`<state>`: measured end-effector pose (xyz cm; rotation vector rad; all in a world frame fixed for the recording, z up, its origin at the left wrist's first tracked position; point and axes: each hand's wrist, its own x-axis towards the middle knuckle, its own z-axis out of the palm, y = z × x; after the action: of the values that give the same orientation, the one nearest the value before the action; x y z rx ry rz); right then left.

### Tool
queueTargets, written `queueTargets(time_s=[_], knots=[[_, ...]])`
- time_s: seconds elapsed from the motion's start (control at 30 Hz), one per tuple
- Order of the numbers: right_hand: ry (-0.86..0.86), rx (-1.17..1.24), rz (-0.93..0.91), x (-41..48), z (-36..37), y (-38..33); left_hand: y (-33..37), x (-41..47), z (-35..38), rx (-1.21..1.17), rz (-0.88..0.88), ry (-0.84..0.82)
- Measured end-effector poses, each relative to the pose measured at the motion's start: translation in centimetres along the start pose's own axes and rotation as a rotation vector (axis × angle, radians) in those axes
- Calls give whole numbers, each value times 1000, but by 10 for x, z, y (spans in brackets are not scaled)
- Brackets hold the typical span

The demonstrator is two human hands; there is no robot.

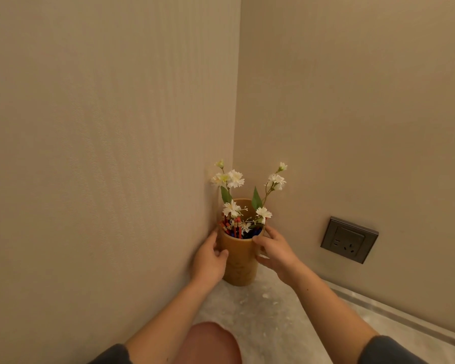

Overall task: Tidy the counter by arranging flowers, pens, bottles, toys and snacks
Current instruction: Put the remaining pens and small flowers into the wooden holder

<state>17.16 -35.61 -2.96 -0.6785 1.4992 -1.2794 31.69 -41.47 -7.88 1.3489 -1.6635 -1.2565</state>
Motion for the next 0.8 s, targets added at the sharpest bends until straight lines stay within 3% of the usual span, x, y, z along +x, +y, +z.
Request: queueTargets(time_s=[0.1,0.2,0.47,0.8], knots=[[-30,-72,122,-7,3,6,-10,-5,5,-160,-252,-66],[-38,-34,203,-14,10,10,-11,-13,14,-232,-360,-167],[56,25,132,-5,17,12,5,-5,15,-239,-304,-49],[-2,-134,159,-19,4,17,14,-24,9,-234,-327,-142]])
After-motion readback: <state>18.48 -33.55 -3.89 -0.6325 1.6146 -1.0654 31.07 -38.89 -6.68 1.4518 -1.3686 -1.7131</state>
